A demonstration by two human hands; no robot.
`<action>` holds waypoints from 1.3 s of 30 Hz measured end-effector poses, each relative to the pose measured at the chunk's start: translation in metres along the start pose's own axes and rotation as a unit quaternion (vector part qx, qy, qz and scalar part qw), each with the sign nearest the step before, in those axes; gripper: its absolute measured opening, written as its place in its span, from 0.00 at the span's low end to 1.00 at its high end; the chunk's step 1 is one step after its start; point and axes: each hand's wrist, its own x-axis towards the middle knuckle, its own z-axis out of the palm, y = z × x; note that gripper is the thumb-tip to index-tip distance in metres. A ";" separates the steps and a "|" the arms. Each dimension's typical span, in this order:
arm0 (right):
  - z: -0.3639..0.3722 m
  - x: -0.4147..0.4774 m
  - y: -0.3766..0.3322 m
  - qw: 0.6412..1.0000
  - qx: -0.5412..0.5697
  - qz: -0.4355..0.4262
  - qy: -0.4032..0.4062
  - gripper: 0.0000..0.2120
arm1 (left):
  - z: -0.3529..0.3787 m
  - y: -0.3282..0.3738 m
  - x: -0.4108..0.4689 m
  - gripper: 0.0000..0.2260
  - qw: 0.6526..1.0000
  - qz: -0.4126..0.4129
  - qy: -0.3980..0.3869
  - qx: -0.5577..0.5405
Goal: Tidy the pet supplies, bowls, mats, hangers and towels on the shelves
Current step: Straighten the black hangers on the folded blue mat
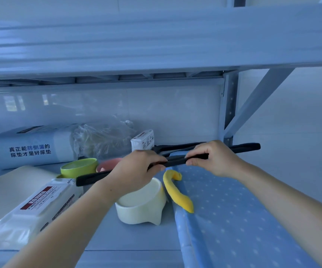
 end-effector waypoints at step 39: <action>0.013 -0.002 -0.028 0.997 -0.062 0.036 0.010 0.09 | -0.021 -0.078 -0.025 0.10 0.977 -0.200 -0.052 -0.045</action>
